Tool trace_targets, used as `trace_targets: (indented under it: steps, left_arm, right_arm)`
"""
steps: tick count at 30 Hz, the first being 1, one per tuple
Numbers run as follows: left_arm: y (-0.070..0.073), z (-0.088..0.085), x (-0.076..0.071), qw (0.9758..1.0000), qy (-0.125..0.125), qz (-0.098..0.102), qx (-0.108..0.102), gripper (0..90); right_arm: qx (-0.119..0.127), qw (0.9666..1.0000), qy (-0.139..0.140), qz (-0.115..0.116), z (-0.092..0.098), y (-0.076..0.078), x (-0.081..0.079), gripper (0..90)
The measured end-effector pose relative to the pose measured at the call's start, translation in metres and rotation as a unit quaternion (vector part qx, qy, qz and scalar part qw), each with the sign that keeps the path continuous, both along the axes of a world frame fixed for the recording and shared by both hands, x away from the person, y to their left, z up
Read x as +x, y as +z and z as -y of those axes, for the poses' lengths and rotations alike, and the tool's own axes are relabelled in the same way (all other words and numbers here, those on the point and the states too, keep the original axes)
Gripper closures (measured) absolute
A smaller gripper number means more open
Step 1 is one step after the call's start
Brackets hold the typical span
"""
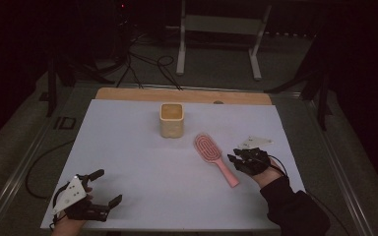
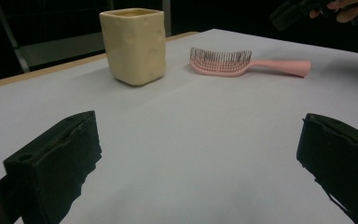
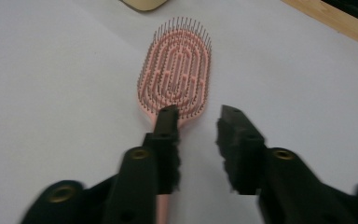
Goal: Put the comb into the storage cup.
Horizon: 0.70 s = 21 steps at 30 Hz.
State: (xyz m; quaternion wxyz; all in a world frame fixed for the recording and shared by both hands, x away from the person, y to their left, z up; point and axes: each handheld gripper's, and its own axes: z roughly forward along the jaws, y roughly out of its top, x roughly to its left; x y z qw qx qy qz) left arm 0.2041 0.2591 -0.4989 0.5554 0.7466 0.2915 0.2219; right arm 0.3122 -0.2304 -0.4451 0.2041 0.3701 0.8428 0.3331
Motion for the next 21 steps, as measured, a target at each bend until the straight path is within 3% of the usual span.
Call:
trace_targets:
  steps: [8,9,11,13,18,21]
  left_arm:
    - [0.0,0.001,0.0,1.0,-0.002,0.0,0.005,0.0]
    - [0.0,0.001,0.0,1.0,-0.002,-0.001,0.004,0.0]
    - [0.0,0.001,0.0,1.0,-0.001,-0.002,0.005,0.0]
    - [0.0,0.001,0.0,0.9999,-0.001,0.001,0.011,0.0]
    - [0.0,0.001,0.0,1.0,-0.002,0.002,0.009,0.0]
    - [0.0,0.001,0.0,1.0,-0.001,0.001,0.009,0.0]
  right_arm:
    - [0.004,1.0,-0.003,-0.006,-0.007,0.002,0.001,40.4]
    - [0.002,0.9999,0.001,-0.011,-0.01,0.002,0.002,28.7]
    - [-0.001,0.9999,0.004,-0.015,-0.011,0.002,0.003,24.2]
    - [-0.014,0.9993,0.01,-0.034,-0.016,-0.002,0.003,9.1]
    - [-0.017,0.9988,0.014,-0.044,-0.023,-0.006,0.003,8.5]
    - [-0.024,0.9994,0.004,-0.026,-0.03,-0.008,0.003,8.5]
